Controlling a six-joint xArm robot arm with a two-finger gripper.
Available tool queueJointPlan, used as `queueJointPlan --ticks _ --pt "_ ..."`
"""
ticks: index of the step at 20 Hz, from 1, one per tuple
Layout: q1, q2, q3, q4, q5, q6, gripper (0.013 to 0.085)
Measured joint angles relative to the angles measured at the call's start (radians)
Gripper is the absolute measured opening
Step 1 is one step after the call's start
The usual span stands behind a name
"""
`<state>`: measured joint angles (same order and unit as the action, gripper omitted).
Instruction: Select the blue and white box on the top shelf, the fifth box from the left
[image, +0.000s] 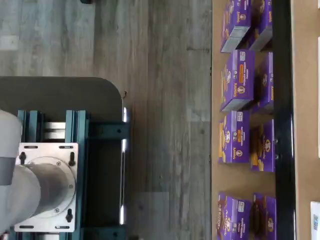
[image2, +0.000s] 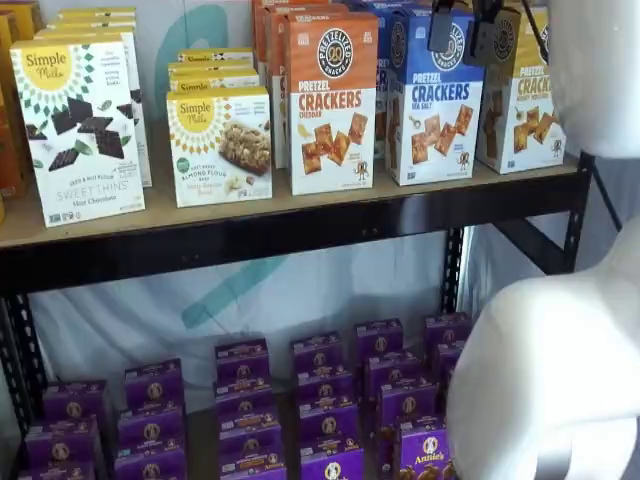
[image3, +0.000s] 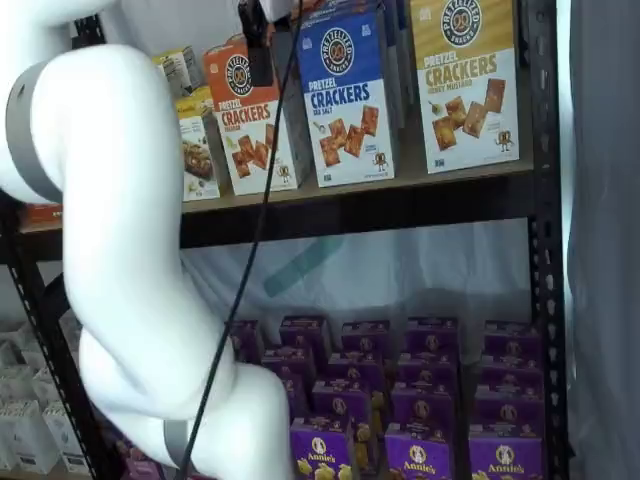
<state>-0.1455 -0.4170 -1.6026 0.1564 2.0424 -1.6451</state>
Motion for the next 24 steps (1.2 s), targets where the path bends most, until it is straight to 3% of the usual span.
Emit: queueJointPlan --ticks 3,7,10,16,24 --pt "0.041 -0.019 0.039 -0.066 -0.037 0.009 0.085" --pt "0.045 -0.036 0.082 -0.064 -0.072 0.013 0.085" --pt "0.029 -0.042 0.096 -0.03 -0.089 0.011 0.085" --pt "-0.028 -0.055 0.108 0.086 -0.151 0.001 0.085" --pt "-0.082 -0.048 0.082 0.169 -0.213 -0.015 0.085"
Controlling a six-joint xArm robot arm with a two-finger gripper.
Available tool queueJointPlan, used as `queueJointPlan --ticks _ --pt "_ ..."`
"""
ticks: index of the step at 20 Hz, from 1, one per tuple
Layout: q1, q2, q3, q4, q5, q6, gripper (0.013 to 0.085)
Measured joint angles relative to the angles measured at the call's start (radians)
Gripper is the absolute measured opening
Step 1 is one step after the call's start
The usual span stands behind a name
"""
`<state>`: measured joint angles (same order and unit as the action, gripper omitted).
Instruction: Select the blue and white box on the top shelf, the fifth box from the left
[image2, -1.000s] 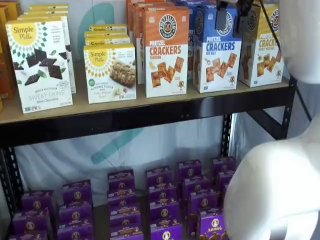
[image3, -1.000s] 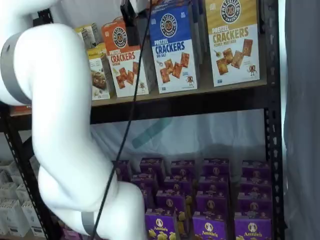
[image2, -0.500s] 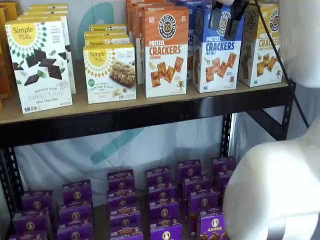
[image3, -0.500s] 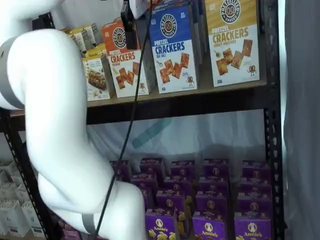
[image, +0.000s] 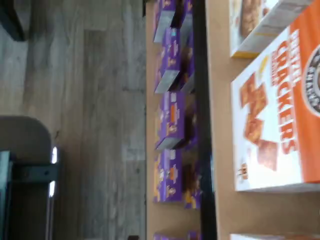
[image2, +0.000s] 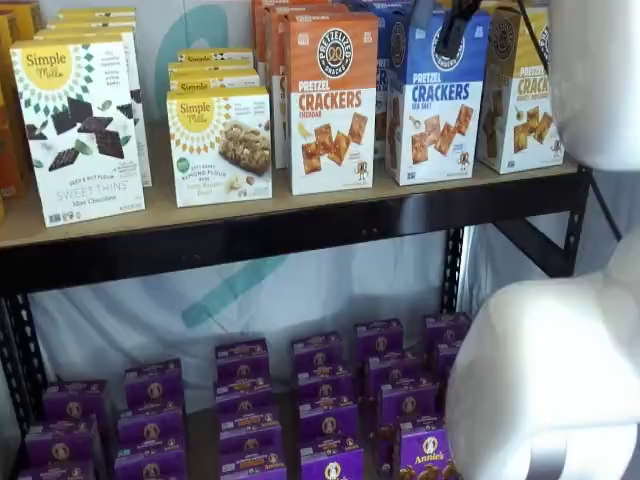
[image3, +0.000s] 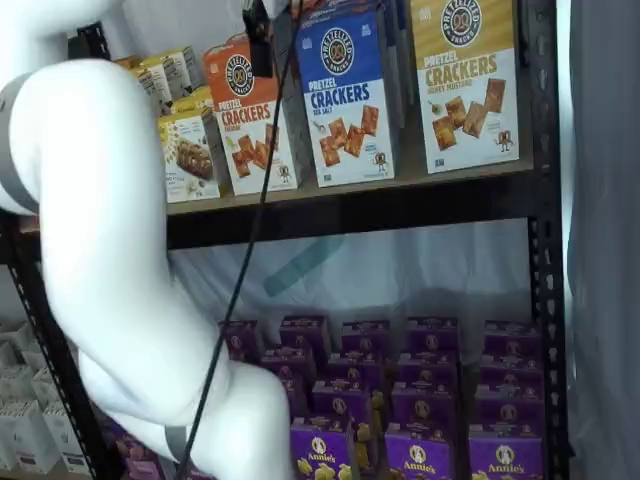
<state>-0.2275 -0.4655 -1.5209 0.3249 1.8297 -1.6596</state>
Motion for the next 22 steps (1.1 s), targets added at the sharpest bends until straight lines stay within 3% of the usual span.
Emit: queueJointPlan --ticks 8,22 --pt "-0.047 0.006 -0.003 0.085 -0.068 -0.011 0.085" --pt "-0.072 0.107 -0.075 0.126 -0.129 -0.03 0.085"
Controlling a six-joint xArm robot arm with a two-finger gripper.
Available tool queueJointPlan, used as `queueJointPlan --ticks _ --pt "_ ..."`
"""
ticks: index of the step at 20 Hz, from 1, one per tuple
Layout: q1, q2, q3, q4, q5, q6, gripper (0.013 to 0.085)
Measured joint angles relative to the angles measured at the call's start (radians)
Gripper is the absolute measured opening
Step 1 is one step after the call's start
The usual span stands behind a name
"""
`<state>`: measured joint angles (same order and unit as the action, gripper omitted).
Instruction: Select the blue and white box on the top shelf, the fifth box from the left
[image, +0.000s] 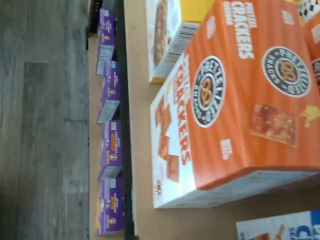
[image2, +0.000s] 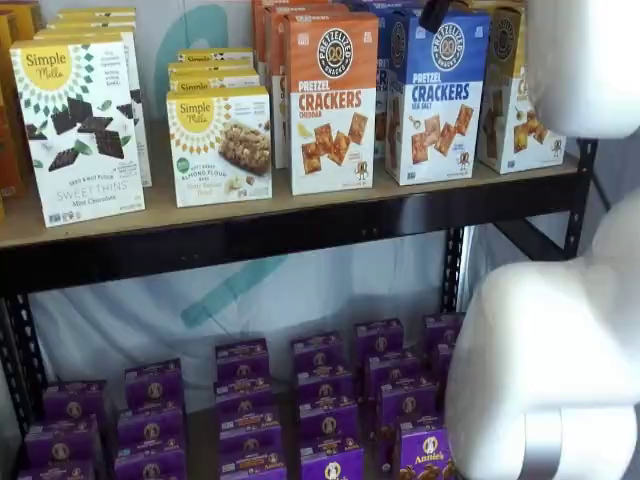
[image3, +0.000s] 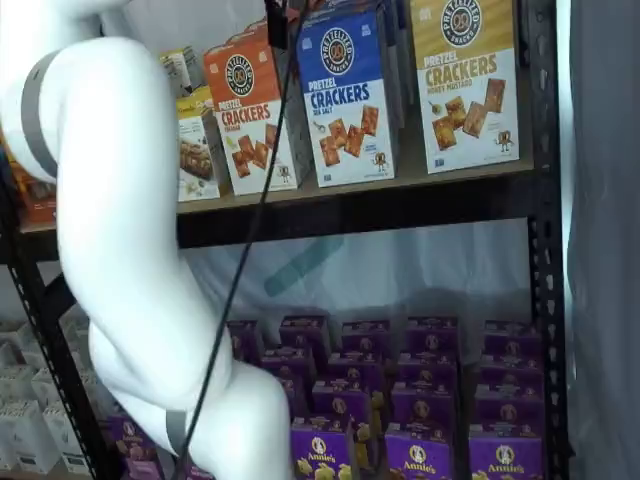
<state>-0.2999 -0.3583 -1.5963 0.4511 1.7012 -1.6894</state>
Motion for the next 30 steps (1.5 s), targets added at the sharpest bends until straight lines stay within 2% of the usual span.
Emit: queueJointPlan --ticks 14,23,30 --pt "0.007 0.132 -0.099 -0.044 -0.037 -0.026 0.085" --pt "0.023 0.215 -0.196 -0.125 0.033 -0.037 0.085" --pt "0.05 0.261 -0.244 -0.212 0.092 -0.044 0.085"
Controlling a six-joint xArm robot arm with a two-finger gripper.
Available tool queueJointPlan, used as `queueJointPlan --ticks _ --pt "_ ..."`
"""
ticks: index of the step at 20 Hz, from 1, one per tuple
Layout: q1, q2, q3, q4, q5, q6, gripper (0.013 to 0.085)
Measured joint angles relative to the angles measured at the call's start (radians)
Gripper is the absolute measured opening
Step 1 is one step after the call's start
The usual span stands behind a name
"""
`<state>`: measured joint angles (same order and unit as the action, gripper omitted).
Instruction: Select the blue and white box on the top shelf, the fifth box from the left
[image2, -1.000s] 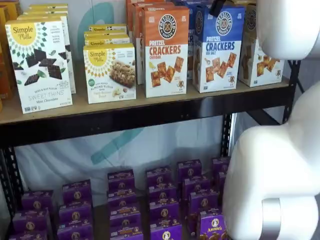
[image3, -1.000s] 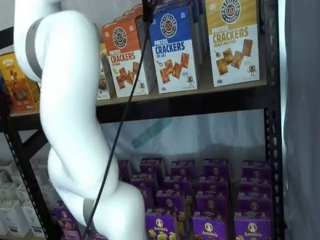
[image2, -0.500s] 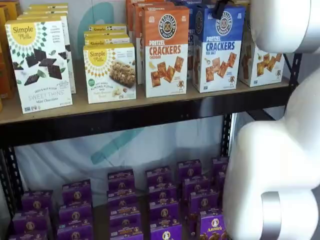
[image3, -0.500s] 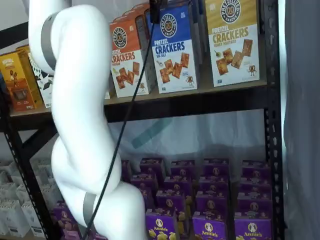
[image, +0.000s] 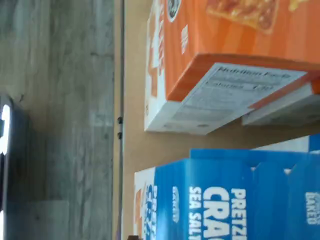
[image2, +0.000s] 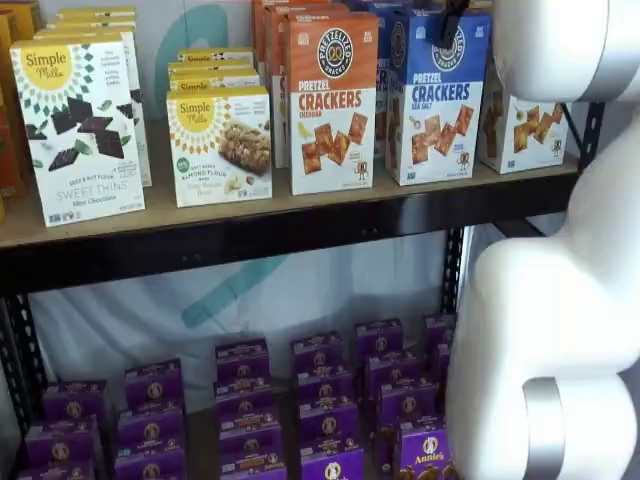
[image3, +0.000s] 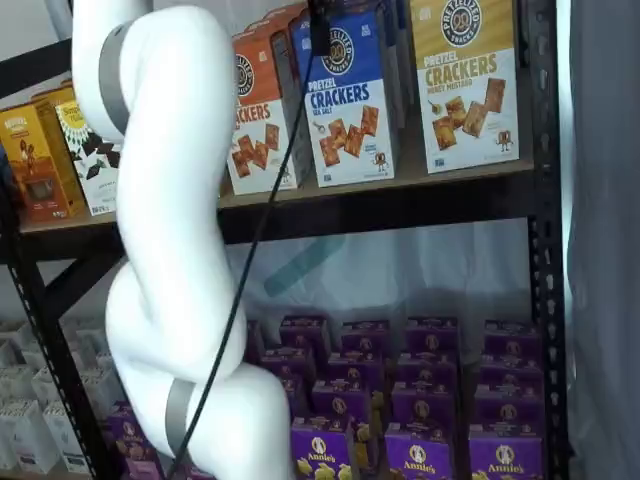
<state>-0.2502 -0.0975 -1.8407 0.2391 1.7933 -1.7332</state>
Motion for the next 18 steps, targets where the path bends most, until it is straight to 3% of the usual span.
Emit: queueJointPlan --ticks 7,18 --pt "0.013 0.045 -0.058 -0.039 0.075 0.003 0.085" --pt "0.016 0.026 -0.014 -0.037 0.043 0.001 0.085"
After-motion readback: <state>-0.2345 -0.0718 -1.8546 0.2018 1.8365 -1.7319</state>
